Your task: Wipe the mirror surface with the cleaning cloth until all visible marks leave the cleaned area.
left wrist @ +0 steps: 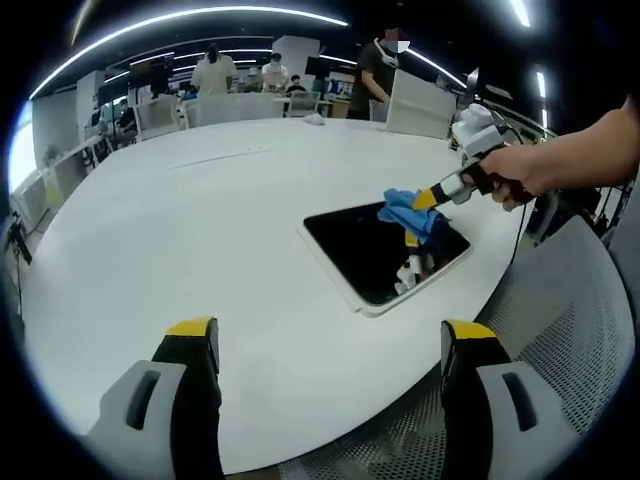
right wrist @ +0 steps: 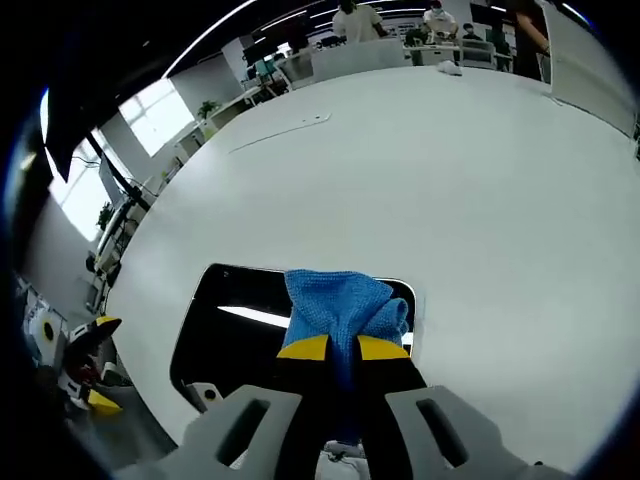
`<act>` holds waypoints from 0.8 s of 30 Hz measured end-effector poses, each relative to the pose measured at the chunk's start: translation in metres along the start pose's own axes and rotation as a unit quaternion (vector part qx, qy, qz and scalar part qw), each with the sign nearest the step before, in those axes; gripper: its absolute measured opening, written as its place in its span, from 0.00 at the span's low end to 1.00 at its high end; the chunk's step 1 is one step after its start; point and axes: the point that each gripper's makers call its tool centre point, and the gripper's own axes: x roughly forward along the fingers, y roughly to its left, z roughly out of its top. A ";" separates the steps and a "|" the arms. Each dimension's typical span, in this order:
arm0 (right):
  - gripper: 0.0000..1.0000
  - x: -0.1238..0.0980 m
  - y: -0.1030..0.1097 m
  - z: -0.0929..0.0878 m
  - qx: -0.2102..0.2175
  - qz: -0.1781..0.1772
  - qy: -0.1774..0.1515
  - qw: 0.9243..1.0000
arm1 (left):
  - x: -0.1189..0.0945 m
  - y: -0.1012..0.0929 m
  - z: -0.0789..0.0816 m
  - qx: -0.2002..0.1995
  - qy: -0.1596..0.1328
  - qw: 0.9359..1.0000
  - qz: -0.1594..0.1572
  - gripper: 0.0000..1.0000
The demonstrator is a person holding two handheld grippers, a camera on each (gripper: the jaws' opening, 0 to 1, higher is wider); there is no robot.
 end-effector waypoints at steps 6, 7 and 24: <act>0.04 -0.012 0.007 -0.012 0.003 0.004 0.004 1.000 | 0.000 -0.001 0.000 0.001 0.001 1.000 -0.001 0.92; 0.04 -0.013 0.008 -0.014 0.003 0.005 0.005 1.000 | 0.000 -0.001 0.000 0.001 0.001 1.000 -0.001 0.92; 0.04 -0.029 0.017 -0.038 0.016 0.015 0.011 1.000 | 0.002 0.000 -0.003 0.005 0.004 1.000 -0.002 0.92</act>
